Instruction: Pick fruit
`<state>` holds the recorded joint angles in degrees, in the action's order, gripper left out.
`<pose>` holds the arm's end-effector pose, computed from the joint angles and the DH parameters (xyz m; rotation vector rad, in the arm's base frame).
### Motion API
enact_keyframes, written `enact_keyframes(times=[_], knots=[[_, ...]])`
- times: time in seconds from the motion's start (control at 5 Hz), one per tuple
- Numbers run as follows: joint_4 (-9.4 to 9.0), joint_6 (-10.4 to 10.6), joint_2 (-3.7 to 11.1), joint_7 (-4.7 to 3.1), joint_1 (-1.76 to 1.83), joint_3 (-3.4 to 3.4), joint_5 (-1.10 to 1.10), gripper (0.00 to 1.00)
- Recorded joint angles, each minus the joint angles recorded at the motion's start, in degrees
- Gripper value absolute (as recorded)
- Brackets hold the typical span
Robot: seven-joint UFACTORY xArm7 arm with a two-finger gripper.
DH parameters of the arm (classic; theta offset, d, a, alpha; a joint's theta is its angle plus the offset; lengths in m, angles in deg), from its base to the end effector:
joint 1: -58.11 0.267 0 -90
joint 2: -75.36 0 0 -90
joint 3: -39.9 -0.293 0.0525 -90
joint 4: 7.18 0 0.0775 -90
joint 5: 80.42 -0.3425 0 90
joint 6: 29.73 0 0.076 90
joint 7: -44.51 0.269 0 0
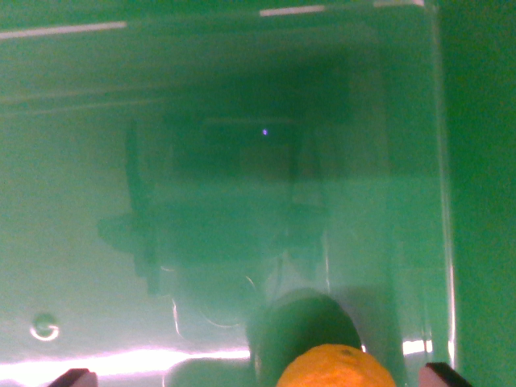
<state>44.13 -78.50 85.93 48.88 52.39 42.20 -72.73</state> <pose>0.4192 -0.0809 0.0606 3.0309 -0.1828 -0.2180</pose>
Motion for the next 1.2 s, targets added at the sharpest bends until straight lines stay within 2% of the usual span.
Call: enact_keyframes(times=[0.2,0.4,0.6,0.8,1.0,1.2], knots=[[0.00,0.00,0.00,0.00,0.00,0.00,0.00,0.00],[-1.52,1.70,0.70,0.08,-0.31,0.36,0.31,0.00],[-1.52,1.70,0.70,0.08,-0.31,0.36,0.31,0.00],[-2.82,3.16,1.30,0.14,-0.59,0.67,0.58,0.00],[-2.82,3.16,1.30,0.14,-0.59,0.67,0.58,0.00],[-3.79,4.25,1.74,0.19,-0.79,0.89,0.79,0.00]])
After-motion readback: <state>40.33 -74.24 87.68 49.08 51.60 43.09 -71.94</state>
